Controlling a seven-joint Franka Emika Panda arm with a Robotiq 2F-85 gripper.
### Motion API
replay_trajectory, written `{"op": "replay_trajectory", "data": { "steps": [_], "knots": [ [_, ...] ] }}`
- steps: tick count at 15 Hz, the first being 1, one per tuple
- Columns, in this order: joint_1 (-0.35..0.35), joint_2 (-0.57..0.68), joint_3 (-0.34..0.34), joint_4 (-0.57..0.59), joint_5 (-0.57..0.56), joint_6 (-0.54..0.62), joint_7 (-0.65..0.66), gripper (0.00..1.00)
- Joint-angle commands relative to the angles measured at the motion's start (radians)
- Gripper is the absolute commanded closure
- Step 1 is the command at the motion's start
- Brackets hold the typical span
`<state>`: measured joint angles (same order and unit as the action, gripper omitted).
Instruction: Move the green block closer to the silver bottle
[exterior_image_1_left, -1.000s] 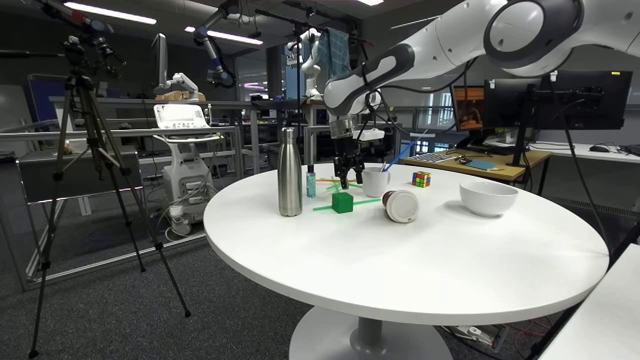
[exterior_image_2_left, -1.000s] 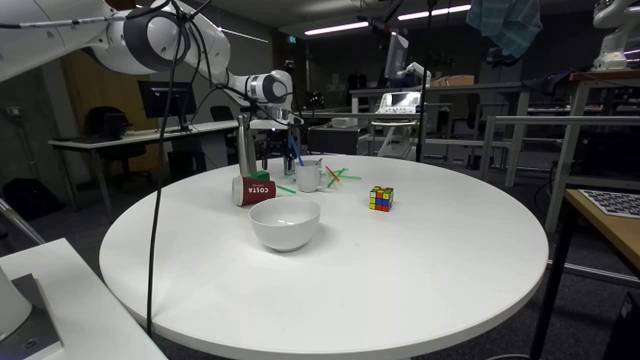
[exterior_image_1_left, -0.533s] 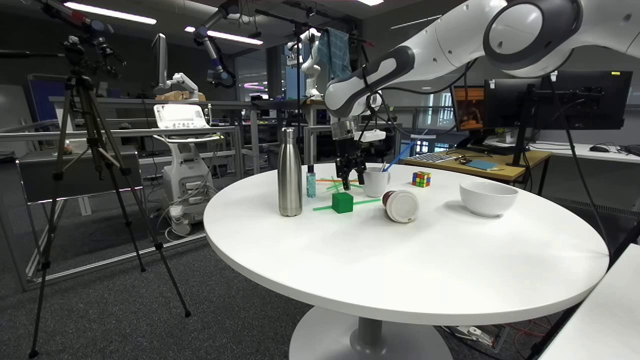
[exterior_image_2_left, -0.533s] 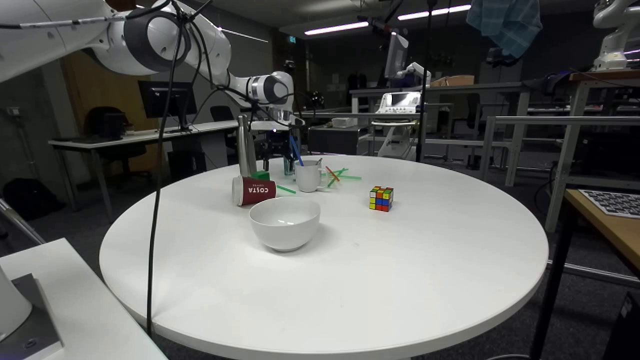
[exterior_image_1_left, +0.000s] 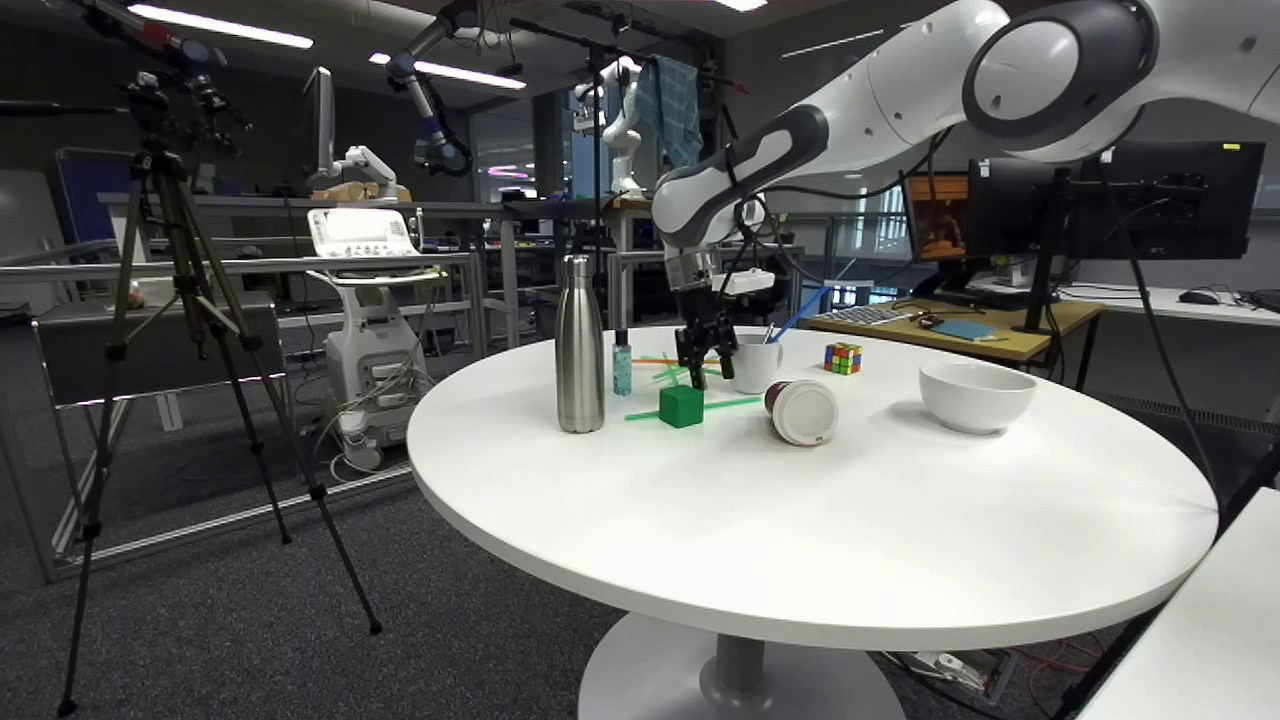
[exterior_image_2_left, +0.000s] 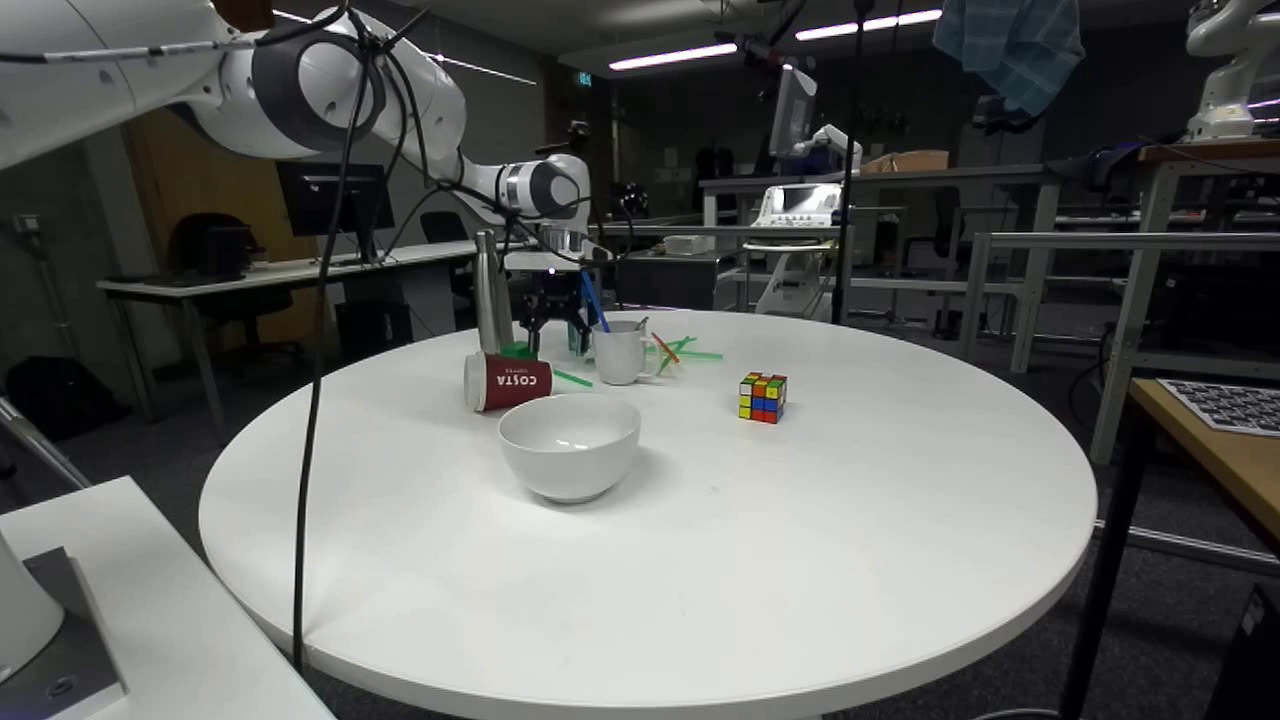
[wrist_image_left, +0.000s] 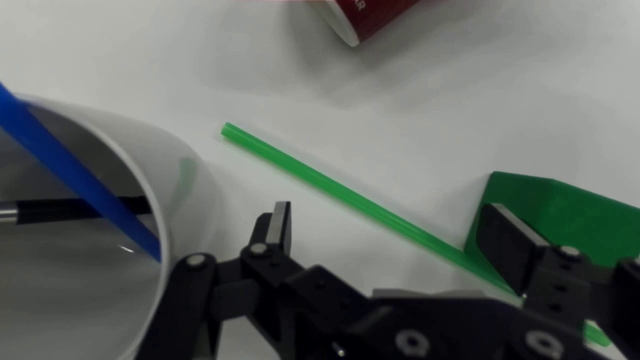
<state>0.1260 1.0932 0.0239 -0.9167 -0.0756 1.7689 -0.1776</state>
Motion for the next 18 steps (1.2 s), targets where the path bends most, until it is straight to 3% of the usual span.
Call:
{"op": "replay_trajectory", "data": {
  "steps": [1,18],
  "knots": [
    [-0.007,0.022,0.000,0.042,0.002,-0.034,-0.010,0.00],
    [0.027,0.052,0.035,0.077,-0.008,-0.058,-0.022,0.00]
  ]
}}
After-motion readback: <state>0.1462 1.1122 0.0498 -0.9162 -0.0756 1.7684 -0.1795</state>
